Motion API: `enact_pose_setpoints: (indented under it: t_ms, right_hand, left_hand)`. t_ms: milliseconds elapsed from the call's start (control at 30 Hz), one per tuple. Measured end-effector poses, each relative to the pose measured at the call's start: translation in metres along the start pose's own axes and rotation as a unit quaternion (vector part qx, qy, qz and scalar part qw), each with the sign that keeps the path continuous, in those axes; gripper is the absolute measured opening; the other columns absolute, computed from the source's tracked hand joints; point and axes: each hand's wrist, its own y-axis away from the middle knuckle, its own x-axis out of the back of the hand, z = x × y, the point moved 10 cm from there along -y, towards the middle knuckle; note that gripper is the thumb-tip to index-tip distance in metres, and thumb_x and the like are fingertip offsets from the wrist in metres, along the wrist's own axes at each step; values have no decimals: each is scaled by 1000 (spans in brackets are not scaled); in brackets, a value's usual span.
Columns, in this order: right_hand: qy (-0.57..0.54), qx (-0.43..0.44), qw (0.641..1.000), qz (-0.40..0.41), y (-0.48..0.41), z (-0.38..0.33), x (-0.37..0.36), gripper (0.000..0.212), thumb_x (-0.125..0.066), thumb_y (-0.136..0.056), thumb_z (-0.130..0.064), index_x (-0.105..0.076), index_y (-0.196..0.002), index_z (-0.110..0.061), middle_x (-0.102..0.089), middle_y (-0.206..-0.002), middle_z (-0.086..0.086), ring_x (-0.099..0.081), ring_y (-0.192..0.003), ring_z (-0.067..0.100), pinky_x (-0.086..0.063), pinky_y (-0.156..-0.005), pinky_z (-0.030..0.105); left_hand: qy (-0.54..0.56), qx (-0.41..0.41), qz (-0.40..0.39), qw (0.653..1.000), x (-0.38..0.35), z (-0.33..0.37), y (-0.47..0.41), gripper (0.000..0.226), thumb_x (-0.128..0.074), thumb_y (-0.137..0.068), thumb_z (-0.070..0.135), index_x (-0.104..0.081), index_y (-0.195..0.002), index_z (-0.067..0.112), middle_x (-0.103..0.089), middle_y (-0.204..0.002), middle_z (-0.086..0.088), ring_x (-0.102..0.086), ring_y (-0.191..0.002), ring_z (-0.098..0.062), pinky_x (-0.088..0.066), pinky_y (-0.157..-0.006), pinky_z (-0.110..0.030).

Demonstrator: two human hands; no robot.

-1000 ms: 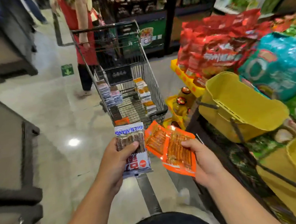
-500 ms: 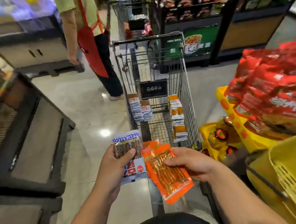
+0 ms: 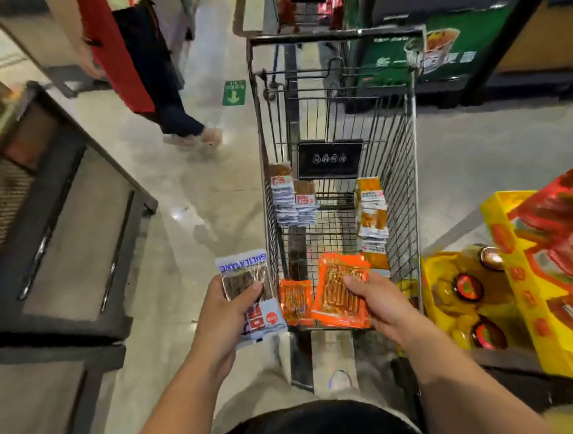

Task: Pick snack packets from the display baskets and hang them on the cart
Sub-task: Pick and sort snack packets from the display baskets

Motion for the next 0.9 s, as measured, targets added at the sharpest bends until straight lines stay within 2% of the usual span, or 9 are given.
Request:
enact_pose_setpoints:
  t_ms: [133, 233, 367, 500, 600, 667, 767, 833, 900]
  right_hand:
    - [22, 32, 996, 75, -24, -13, 2, 56, -68, -92, -2, -43, -137, -24, -70, -118, 14, -73, -101, 33, -60, -83, 54]
    - [42, 30, 995, 86, -44, -19, -5, 73, -70, -89, 1, -36, -141, -36, -65, -125, 14, -70, -107, 36, -56, -90, 61]
    - [146, 21, 983, 112, -64, -25, -10, 57, -70, -91, -1, -44, -136, -25, -62, -126, 8, -66, -109, 27, -58, -91, 50]
    - [222, -17, 958, 180, -97, -2, 6, 48, -70, -91, -7, -49, -128, -28, -64, -119, 7, -66, -106, 27, -56, -92, 55]
    - [279, -62, 938, 197, -125, 21, 15, 38, -65, -95, -15, -49, -124, -32, -66, -111, 7, -69, -89, 27, -60, -80, 53]
    - [312, -88, 927, 189, -141, 30, 12, 33, -59, -99, -16, -46, -124, -33, -65, -107, 7, -68, -83, 26, -59, -72, 44]
    - [351, -103, 917, 158, -172, 47, 6, 33, -53, -100, -17, -45, -130, -31, -66, -107, 6, -68, -88, 26, -56, -75, 43]
    - [373, -106, 912, 136, -192, 60, 4, 30, -51, -101, -16, -46, -126, -31, -65, -105, 3, -64, -82, 18, -53, -70, 34]
    - [395, -109, 907, 102, -211, 71, -1, 33, -50, -101, -11, -49, -128, -31, -62, -106, 0, -63, -93, 20, -50, -79, 32]
  left_hand:
    - [-7, 15, -25, 1000, 2, 10, -49, 28, -71, -93, 9, -62, -117, 20, -78, -103, -4, -76, -88, -23, -61, -81, -44]
    - [-18, 39, -63, 997, 0, 15, -87, 32, -72, -92, 11, -61, -120, 21, -78, -105, -4, -76, -91, -25, -61, -83, -46]
    - [-55, 60, -92, 992, -1, 15, -140, 35, -74, -92, 13, -59, -122, 21, -76, -111, -4, -76, -91, -21, -60, -78, -40]
    - [-84, 73, -109, 988, -7, 9, -186, 36, -74, -91, 11, -57, -121, 20, -73, -113, -5, -76, -90, -18, -61, -76, -38]
    - [-104, 69, -114, 986, -23, 6, -212, 34, -74, -91, 11, -55, -118, 20, -72, -110, -3, -75, -81, -10, -57, -65, -27]
    - [-121, 67, -114, 984, -35, 0, -226, 33, -74, -91, 12, -55, -117, 22, -72, -110, -3, -75, -83, -12, -60, -71, -34]
    - [-156, 60, -104, 981, -48, -9, -247, 29, -74, -92, 15, -55, -108, 30, -72, -106, 0, -75, -90, -20, -61, -83, -46]
    - [-193, 45, -101, 975, -53, -13, -258, 28, -73, -93, 16, -53, -104, 33, -70, -106, 3, -72, -95, -20, -60, -86, -47]
    - [-228, 37, -94, 968, -55, -18, -265, 29, -72, -93, 17, -52, -106, 32, -69, -106, 6, -70, -96, -16, -58, -88, -44]
